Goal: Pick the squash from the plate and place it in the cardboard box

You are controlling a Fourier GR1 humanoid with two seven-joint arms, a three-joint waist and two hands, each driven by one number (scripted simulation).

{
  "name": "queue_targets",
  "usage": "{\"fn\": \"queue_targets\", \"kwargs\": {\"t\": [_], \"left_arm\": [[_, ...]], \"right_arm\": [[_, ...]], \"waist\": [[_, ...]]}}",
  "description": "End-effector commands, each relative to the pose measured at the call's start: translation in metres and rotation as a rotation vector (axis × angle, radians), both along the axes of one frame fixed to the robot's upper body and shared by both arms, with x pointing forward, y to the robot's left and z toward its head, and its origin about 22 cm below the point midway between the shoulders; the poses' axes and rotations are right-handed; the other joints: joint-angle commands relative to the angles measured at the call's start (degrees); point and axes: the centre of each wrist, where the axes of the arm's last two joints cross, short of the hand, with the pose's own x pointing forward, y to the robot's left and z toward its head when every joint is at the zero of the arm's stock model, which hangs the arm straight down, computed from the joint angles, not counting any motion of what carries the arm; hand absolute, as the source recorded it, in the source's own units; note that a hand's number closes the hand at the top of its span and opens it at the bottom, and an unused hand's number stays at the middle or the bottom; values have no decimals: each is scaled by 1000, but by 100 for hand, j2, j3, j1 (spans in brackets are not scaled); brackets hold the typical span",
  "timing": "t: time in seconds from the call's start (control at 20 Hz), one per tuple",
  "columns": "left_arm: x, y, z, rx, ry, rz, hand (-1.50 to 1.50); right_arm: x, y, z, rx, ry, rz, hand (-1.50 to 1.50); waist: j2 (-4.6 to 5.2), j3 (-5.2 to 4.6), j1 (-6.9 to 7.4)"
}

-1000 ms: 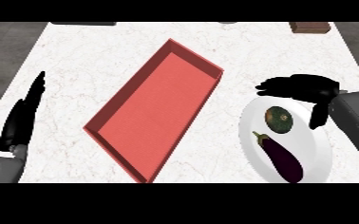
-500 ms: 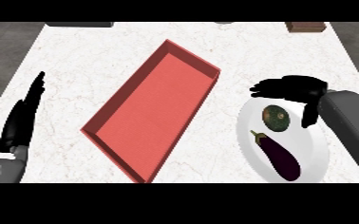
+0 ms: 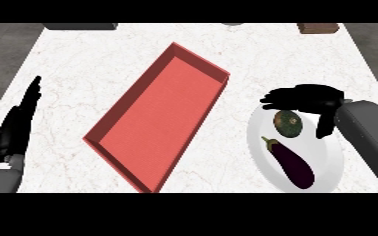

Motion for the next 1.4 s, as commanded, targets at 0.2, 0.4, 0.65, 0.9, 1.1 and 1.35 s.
{"fn": "queue_targets", "kwargs": {"t": [0.2, 0.4, 0.65, 0.9, 1.1, 1.35], "left_arm": [[3, 0, -9, -17, -6, -12, 0], [4, -4, 6, -13, 0, -7, 0], [-1, 19, 0, 2, -9, 14, 0], [12, -3, -4, -34, 15, -16, 0], [0, -3, 0, 5, -10, -11, 0], [-11, 15, -10, -4, 21, 34, 0]], "right_arm": [[-23, 15, -24, -55, 53, 80, -150], [-24, -4, -15, -107, 53, 21, -150], [-20, 31, -45, -74, 42, -27, 150], [-2, 36, -25, 69, -141, 0, 150], [-16, 30, -44, 116, -206, -19, 150], [-26, 27, -54, 77, -173, -574, 150]], "waist": [[4, -2, -23], [0, 0, 2], [15, 1, 34], [21, 3, 28], [15, 4, 40], [-72, -16, -186]]}}
